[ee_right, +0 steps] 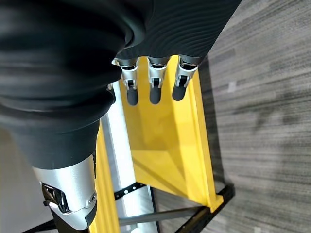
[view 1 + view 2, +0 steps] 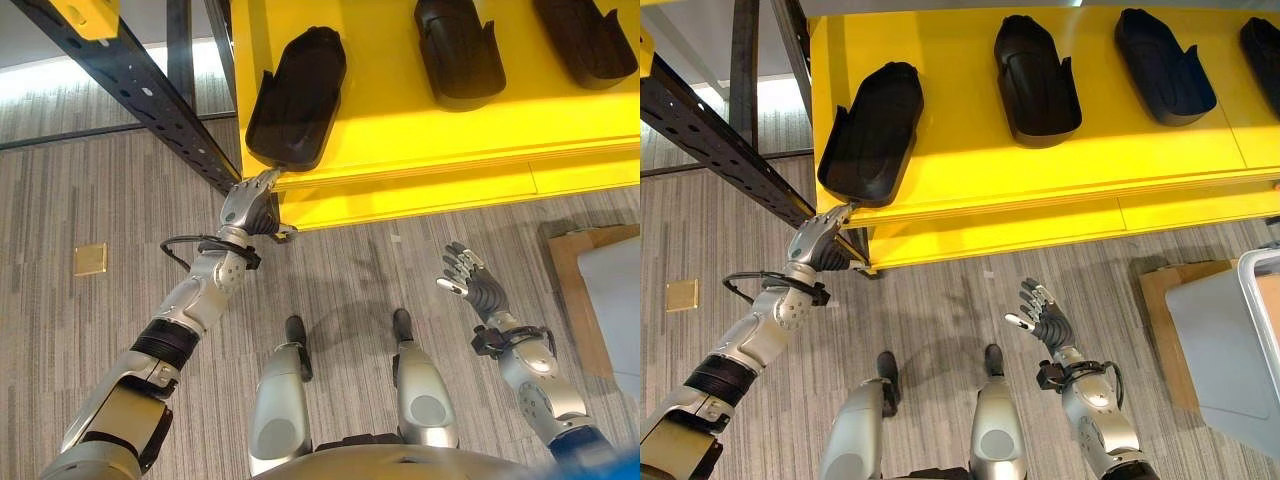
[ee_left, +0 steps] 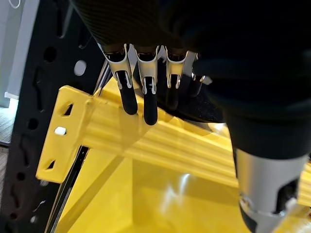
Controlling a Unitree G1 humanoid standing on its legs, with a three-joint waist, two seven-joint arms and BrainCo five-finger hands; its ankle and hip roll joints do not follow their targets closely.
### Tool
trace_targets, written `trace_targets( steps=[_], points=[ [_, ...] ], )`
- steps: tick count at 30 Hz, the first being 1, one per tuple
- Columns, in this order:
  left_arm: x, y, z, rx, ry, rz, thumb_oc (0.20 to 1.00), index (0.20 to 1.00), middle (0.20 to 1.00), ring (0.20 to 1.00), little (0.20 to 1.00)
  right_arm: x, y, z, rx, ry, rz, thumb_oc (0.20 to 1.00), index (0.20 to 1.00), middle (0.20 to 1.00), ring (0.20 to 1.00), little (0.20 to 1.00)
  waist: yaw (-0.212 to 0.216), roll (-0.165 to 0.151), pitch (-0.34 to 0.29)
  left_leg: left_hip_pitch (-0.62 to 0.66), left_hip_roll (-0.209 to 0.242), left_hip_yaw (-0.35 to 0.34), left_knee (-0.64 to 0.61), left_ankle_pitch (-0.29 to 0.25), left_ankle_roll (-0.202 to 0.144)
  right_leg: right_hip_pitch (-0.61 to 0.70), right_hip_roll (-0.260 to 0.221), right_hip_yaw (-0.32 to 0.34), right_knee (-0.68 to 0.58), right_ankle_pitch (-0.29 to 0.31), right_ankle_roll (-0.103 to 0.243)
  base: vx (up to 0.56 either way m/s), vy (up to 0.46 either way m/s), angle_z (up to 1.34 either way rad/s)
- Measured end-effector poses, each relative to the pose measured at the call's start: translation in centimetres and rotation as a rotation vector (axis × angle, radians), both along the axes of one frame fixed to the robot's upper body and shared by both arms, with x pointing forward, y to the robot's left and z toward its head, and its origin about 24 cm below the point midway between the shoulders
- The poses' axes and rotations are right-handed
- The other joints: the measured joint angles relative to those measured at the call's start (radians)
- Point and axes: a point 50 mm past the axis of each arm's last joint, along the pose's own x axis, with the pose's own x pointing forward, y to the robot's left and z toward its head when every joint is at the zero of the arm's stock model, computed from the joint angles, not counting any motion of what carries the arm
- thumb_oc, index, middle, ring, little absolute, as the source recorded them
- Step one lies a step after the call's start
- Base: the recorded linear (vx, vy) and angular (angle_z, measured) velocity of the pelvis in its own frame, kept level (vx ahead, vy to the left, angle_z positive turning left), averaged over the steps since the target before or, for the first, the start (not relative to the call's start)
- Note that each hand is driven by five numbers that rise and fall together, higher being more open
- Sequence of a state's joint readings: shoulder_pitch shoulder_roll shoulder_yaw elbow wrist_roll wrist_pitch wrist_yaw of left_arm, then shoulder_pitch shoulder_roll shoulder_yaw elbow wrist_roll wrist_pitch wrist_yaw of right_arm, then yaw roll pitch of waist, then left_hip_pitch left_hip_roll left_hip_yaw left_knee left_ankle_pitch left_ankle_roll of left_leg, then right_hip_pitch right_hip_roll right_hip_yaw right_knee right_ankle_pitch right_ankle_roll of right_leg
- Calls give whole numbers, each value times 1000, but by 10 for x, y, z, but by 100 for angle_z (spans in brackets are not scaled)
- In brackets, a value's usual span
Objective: Move parts from the plastic box to the shelf.
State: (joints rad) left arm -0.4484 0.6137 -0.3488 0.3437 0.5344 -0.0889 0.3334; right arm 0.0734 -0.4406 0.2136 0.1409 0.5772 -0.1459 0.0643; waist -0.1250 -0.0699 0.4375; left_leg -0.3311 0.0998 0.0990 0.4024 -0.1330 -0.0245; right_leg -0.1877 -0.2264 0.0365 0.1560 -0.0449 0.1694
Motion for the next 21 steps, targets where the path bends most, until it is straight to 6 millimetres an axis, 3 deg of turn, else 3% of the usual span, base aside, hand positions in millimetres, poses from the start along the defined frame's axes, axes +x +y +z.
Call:
trace_targets(
  steps=[5, 10, 14, 21],
  points=[
    [9, -7, 16, 10, -46, -11, 1000, 1000, 1000, 1000, 1000, 0, 1, 0, 2, -1, 8, 1000, 1000, 1000, 1000, 1000, -4, -1, 0, -1, 0, 0, 0, 0, 0, -2, 1, 1, 1, 1, 0, 0, 0, 0],
    [20, -10, 19, 48, -32, -2, 1000, 1000, 1000, 1000, 1000, 1, 4, 0, 4, -2, 21, 1000, 1000, 1000, 1000, 1000, -30, -4, 2, -4, 3, 2, 2, 0, -1, -10, 5, 5, 5, 2, -2, -2, -5, -3],
    [33, -24, 36, 79, -67, -31, 1000, 1000, 1000, 1000, 1000, 1, 7, 0, 26, 3, 31, 1000, 1000, 1000, 1000, 1000, -40, -5, 2, -23, 6, 2, 12, 2, -4, -33, 9, 6, 21, 2, -3, 0, 0, 0],
    [34, -31, 35, 76, -64, -53, 1000, 1000, 1000, 1000, 1000, 1, 9, 0, 33, 6, 39, 1000, 1000, 1000, 1000, 1000, -50, -5, 2, -23, 11, 3, 18, 2, -4, -38, 13, 12, 30, 1, -4, 0, 0, 0]
  ],
)
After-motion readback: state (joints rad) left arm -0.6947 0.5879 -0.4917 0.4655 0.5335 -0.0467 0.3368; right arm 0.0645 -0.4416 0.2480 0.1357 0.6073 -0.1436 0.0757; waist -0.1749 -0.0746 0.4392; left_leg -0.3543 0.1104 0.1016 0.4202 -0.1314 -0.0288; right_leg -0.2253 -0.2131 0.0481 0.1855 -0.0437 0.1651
